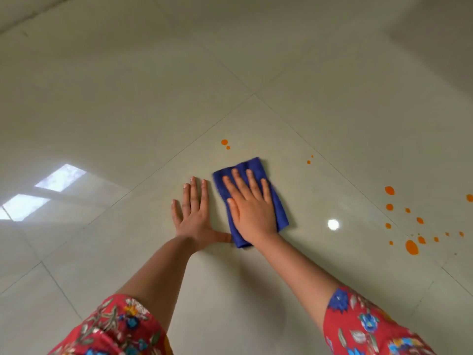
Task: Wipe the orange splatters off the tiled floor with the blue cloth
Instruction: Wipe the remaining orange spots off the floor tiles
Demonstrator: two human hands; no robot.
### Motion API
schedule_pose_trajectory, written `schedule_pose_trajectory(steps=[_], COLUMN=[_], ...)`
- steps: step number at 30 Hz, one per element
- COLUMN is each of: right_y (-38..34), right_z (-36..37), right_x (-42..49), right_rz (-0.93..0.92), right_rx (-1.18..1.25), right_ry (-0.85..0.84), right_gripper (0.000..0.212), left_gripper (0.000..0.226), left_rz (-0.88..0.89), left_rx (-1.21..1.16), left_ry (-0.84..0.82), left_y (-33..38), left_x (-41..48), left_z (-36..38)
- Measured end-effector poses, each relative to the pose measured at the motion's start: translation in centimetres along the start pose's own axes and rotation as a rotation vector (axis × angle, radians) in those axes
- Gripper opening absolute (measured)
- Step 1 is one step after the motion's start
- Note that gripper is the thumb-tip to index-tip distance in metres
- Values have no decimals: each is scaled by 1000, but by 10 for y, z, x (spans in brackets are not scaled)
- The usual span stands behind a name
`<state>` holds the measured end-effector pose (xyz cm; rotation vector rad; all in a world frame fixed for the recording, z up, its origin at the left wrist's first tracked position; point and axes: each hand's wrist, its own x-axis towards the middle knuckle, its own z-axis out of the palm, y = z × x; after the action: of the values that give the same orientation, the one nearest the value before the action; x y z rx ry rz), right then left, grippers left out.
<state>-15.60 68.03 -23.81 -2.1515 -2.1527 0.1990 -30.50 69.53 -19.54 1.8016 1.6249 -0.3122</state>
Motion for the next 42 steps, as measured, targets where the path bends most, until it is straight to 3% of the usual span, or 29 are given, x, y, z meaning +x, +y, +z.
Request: schedule_pose_trajectory(steps=[2,5,9,11,13,16,19,21,23,25,27,29,31,33,35,38,40,42], right_y=[-11,-16,60,97,89,25,5,39,100,150,151,105,49,19,24,82,117,127], right_z=[-1,-7,-22,-25,-19,-5,-8,-19,-24,-33,-30,-19,-10,-10,-17,-23,-27,-26], right_x=[30,103,147,108,47,0,63,118,125,84,23,-29,-44,-2,67,125,104,61], right_rz=[-170,-214,191,423,512,134,-188,-55,275,540,701,598,263,-27,-78,281,559,697], right_rx=[5,24,-7,41,24,-7,27,4,-20,18,20,-33,-25,18,36,9,44,34], right_ry=[-66,-103,-63,19,72,-1,-65,-99,-64,36,103,90,0,-21,-61,-62,35,76], right_gripper=[52,52,53,53,55,55,53,53,54,55,58,59,57,54,54,54,54,54], left_gripper=[151,152,154,154,154,153,153,154,154,155,155,155,155,156,156,156,156,156], left_rz=[-3,-7,-14,-12,-12,-13,-12,-17,-14,-15,-16,-18,-22,-23,-23,-23,-18,-14], left_rx=[8,-8,-23,-25,-25,-22,-10,-11,-6,-14,-17,-12,-12,-5,-4,0,-3,-11], left_ry=[-6,-9,-6,-12,-6,-13,-21,-25,-23,-37,-39,-32,-29,-13,-19,-7,-16,-24], left_y=[1,2,1,1,1,1,3,3,5,4,4,4,4,5,6,4,4,3], left_x=[-1,-1,-1,0,-1,-1,-3,-2,-3,-2,-2,-2,-2,-3,-3,-3,-2,-3], left_z=[1,1,1,1,1,-2,-3,-3,-2,-3,-3,-3,-4,-4,-3,-1,-2,-2])
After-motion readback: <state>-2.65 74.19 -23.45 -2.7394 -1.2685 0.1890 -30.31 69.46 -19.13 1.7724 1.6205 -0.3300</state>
